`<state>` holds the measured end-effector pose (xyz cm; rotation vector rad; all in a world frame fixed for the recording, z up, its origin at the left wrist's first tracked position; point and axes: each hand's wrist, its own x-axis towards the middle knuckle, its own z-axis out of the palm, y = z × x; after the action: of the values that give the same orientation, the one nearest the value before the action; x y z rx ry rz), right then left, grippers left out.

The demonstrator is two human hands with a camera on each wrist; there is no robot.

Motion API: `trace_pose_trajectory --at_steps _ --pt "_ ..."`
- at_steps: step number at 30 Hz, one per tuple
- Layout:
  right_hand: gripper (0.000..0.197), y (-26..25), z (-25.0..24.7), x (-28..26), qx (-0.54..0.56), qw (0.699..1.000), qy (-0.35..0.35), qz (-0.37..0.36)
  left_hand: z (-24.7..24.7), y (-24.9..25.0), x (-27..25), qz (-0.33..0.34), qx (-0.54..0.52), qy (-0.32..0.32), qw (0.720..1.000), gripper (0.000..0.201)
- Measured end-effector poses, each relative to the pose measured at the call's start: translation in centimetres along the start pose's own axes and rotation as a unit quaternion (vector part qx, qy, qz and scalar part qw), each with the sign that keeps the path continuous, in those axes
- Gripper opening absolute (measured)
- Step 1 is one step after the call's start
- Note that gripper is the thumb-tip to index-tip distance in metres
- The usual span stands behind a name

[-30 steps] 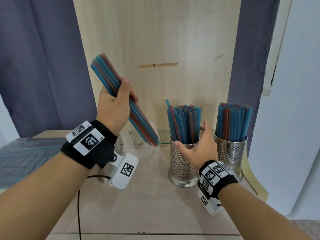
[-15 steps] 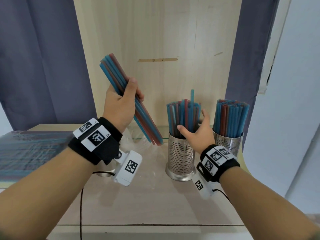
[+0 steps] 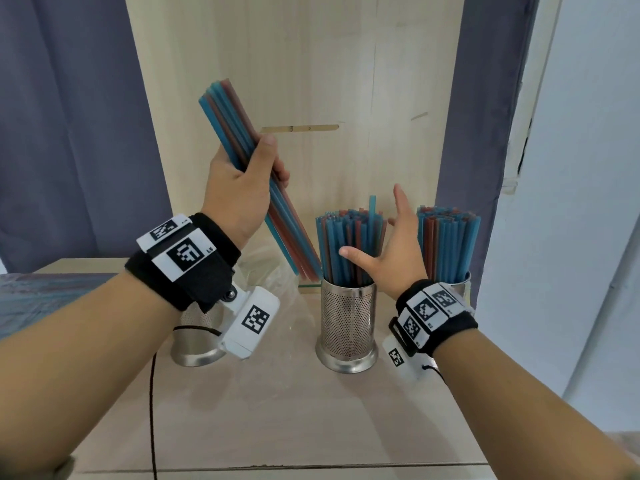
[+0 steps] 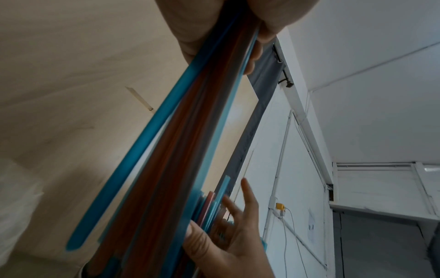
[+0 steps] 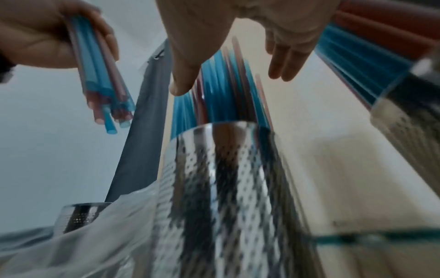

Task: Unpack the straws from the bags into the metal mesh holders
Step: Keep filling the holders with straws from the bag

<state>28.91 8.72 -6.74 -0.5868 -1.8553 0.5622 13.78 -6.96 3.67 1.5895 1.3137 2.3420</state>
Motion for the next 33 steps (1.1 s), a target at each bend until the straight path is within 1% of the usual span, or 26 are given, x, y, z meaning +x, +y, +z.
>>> trace_pose_trajectory --at_steps 2,5,7,9,10,11,14,15,17,20,25,27,29,33 --pt "0.119 -0.9 -0.7 1.1 -0.099 0.992 -0.023 -0.079 0.5 0.4 0.2 0.009 0.010 -0.010 1.000 0.018" --pt "0.106 -1.7 -1.3 2.3 -0.225 0.959 -0.079 -0.151 1.0 0.9 0.5 0.024 0.017 -0.016 0.999 0.017" --pt "0.089 -1.4 -1.5 2.4 -0.254 0.946 -0.102 -0.174 1.2 0.9 0.6 0.030 0.015 -0.014 0.999 0.015" --pt "0.077 -0.8 -1.5 2.0 -0.253 0.945 -0.101 -0.180 1.4 0.8 0.6 0.031 0.014 -0.014 0.999 0.015" --pt "0.077 -0.5 -1.5 1.6 -0.243 0.950 -0.091 -0.171 1.6 0.7 0.7 0.032 0.016 -0.014 0.999 0.016" --pt "0.082 -0.2 -1.4 1.1 -0.227 0.959 -0.075 -0.153 1.7 0.6 0.7 0.033 0.016 -0.014 0.999 0.017" --pt "0.116 -0.2 -0.2 -0.7 -0.152 0.986 -0.031 -0.059 2.0 0.4 0.8 0.035 0.013 -0.005 0.999 0.018" --pt "0.123 -0.3 0.5 -1.3 -0.127 0.991 -0.025 -0.023 2.1 0.3 0.8 0.037 0.014 0.000 0.999 0.018" --pt "0.131 -0.3 1.8 -2.2 -0.086 0.996 -0.024 0.026 2.3 0.1 0.7 0.041 0.020 0.010 0.999 0.016" --pt "0.133 -0.2 3.0 -2.6 -0.033 0.998 -0.018 0.058 2.4 -0.2 0.6 0.041 0.021 0.019 0.999 0.013" --pt "0.124 0.8 3.2 -2.5 0.043 0.993 -0.019 0.111 2.0 -1.2 0.3 0.015 0.019 0.023 0.999 0.013" --pt "0.118 1.7 2.6 -2.4 0.061 0.988 -0.033 0.135 1.9 -1.7 0.2 0.003 0.010 0.025 1.000 0.013" --pt "0.105 2.5 1.9 -2.2 0.077 0.983 -0.054 0.158 2.0 -2.0 0.1 -0.009 -0.003 0.027 1.000 0.015" --pt "0.070 3.5 1.5 -1.7 0.094 0.977 -0.071 0.179 2.7 -2.3 -0.1 -0.037 -0.046 0.031 0.998 0.023"
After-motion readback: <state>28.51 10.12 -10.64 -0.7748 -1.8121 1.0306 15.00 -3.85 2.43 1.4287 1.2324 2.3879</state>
